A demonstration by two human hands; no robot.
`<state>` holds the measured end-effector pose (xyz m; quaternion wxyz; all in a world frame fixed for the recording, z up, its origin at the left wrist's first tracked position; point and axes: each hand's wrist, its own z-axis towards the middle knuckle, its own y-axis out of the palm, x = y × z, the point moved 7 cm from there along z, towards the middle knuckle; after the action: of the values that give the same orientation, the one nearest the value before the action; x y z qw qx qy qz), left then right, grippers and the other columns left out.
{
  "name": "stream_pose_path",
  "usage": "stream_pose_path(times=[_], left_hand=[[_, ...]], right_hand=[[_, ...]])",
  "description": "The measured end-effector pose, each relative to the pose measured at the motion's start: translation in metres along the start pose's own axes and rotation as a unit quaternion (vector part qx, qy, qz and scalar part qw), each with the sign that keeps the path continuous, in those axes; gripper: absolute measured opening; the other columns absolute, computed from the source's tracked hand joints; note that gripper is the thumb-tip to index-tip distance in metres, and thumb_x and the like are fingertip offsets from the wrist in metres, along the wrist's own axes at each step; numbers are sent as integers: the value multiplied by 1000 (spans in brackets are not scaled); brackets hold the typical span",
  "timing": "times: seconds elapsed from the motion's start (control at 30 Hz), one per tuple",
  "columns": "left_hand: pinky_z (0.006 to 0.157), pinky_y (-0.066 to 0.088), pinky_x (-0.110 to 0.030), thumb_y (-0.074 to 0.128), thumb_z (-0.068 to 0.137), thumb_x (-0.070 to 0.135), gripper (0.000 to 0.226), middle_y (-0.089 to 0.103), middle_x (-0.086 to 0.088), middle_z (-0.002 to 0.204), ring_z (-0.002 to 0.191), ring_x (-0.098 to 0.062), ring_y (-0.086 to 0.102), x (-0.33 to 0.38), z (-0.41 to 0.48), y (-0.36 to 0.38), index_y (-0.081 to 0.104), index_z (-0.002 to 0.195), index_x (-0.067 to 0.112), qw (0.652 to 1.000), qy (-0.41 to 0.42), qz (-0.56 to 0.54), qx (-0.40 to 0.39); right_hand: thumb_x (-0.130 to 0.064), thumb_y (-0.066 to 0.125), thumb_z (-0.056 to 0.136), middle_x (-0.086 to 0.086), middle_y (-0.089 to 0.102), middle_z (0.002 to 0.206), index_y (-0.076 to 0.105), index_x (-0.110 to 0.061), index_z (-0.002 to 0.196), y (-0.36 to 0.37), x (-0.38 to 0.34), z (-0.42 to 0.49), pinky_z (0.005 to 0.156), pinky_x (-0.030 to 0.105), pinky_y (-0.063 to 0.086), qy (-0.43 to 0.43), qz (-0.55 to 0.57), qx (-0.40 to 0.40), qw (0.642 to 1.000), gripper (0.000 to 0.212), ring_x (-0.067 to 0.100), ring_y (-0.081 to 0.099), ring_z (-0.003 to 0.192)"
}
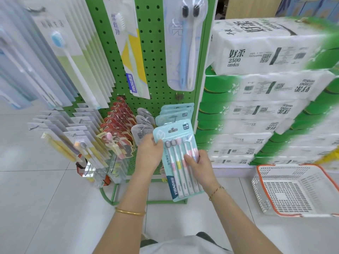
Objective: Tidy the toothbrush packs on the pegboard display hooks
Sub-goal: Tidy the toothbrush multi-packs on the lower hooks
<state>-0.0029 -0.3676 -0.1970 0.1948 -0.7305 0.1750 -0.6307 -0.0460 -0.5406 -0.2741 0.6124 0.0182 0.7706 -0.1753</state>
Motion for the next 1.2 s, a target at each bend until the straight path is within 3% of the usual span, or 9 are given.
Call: stream_pose_path(times=[0.07, 0.17, 0.3, 0.53, 0.63, 0.77, 0.9, 1.0, 1.2], left_hand=[[75, 53, -44, 47, 94, 20, 9, 60, -6, 89, 80, -23, 58, 3, 2, -6, 55, 98, 17, 995, 24, 92, 36], [62, 46, -37, 45, 90, 15, 11, 56, -7, 89, 87, -27, 55, 18, 6, -19, 55, 91, 9, 969, 103, 196, 106], [87, 42, -44, 43, 90, 5, 32, 55, -14, 115, 108, -32, 45, 43, 17, -21, 59, 118, 6, 943, 187, 252, 109], [97, 24, -35, 43, 86, -5, 53, 41, -4, 139, 123, -26, 33, 59, 43, 6, 46, 136, 13, 900, 218, 377, 20], [98, 22, -36, 44, 85, -5, 54, 36, -4, 142, 125, -26, 31, 60, 50, 14, 45, 136, 12, 891, 220, 397, 1], [99, 26, -36, 45, 86, -4, 56, 36, -3, 143, 126, -26, 31, 60, 59, 16, 42, 138, 13, 893, 229, 388, 7], [101, 25, -36, 47, 86, -3, 60, 33, -4, 144, 129, -26, 29, 58, 63, 17, 38, 142, 15, 896, 237, 377, 9], [102, 25, -37, 47, 84, -5, 63, 33, -5, 143, 130, -26, 28, 58, 65, 17, 38, 143, 15, 899, 239, 368, 8], [105, 25, -40, 49, 88, -1, 64, 25, -9, 149, 136, -28, 22, 56, 67, 19, 34, 146, 20, 902, 228, 367, -1]], right_hand=[[-22, 55, 95, -3, 50, 88, 43, -12, 96, 4, 4, 5, 59, 15, 39, -1, -2, 0, 1000, 16, 6, 52, 76], [-20, 55, 95, -3, 48, 87, 43, -11, 96, 8, 9, 15, 61, 16, 39, -7, 0, 17, 1000, 15, 7, 51, 78], [-20, 56, 94, -2, 46, 87, 43, -8, 98, 10, 13, 34, 65, 19, 42, -7, 6, 34, 999, 17, 11, 50, 79], [-23, 54, 95, -2, 38, 78, 35, -9, 90, 17, 17, 65, 65, 31, 42, 11, -24, 35, 999, 23, 10, 39, 66], [-26, 54, 95, -2, 39, 75, 33, -12, 85, 21, 17, 76, 64, 34, 39, 30, -56, 31, 997, 27, 14, 40, 66], [-29, 61, 91, 3, 46, 85, 37, -7, 101, 18, 13, 89, 71, 35, 43, 48, -88, 32, 994, 34, 22, 48, 80], [-4, 60, 85, 6, 49, 106, 45, -1, 120, -6, -9, 86, 90, 37, 45, 11, -78, 119, 990, 38, 22, 50, 98], [-5, 52, 87, 2, 59, 100, 61, -8, 106, -24, -60, 80, 86, 34, 45, -103, -55, 215, 970, 21, 21, 54, 97], [-31, 65, 82, 5, 60, 91, 71, -25, 86, -14, -109, 98, 78, 39, 47, -148, -200, 176, 953, 10, 26, 54, 93]])
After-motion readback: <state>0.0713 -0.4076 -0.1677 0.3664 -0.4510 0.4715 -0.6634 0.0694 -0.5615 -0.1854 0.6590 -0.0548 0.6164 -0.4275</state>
